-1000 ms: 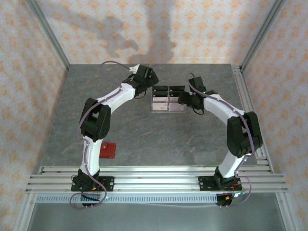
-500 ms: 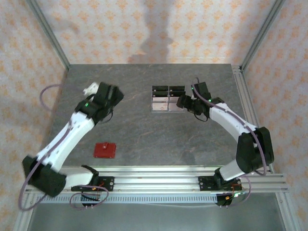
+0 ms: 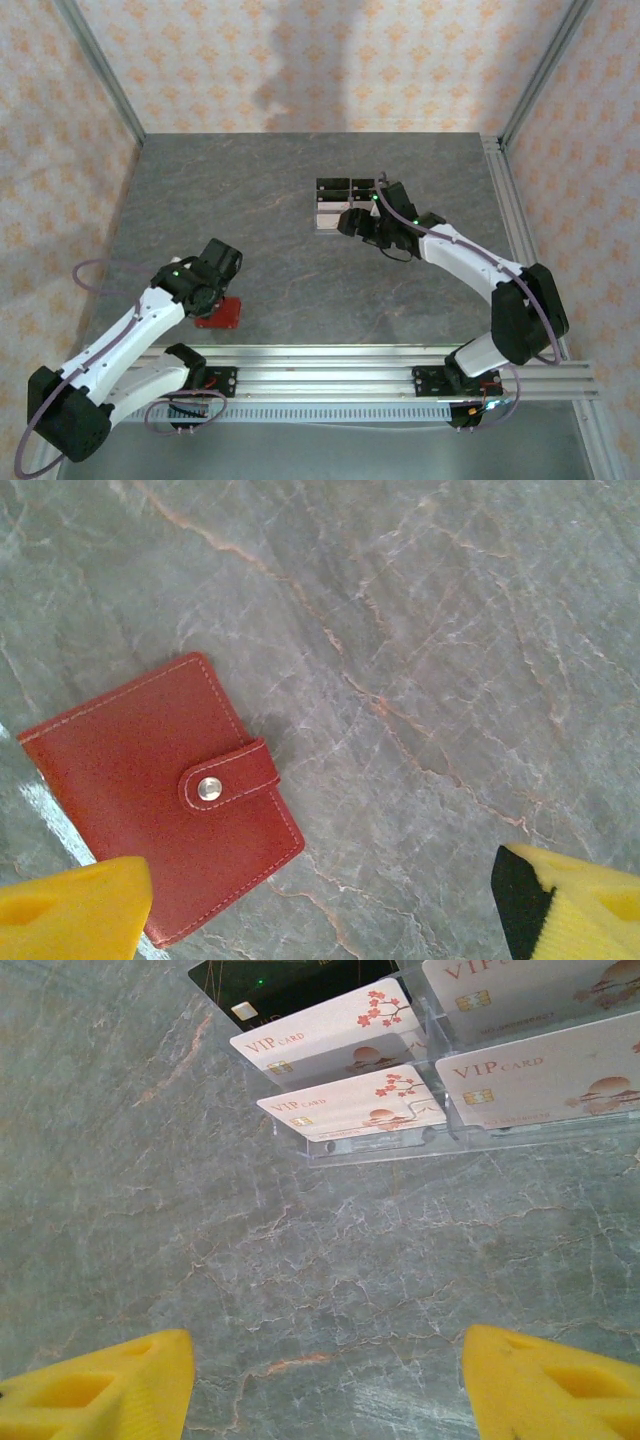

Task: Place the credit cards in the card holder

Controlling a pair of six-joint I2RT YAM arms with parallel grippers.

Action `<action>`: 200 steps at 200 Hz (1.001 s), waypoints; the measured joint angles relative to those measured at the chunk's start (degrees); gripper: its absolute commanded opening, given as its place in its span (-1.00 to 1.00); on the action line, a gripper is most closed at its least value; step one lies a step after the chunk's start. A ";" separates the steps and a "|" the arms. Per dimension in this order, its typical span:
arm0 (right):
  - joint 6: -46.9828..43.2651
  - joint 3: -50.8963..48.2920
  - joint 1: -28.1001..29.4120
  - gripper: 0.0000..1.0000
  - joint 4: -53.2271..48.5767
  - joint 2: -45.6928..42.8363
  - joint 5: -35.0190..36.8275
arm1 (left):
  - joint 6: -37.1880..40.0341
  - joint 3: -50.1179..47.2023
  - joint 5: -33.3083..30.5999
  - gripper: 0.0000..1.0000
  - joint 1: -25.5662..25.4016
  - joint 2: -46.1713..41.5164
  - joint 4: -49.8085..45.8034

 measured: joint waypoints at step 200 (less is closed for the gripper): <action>1.22 4.17 0.00 0.40 0.96 5.33 -0.87 | -16.09 -13.86 1.27 0.34 -8.90 0.66 9.62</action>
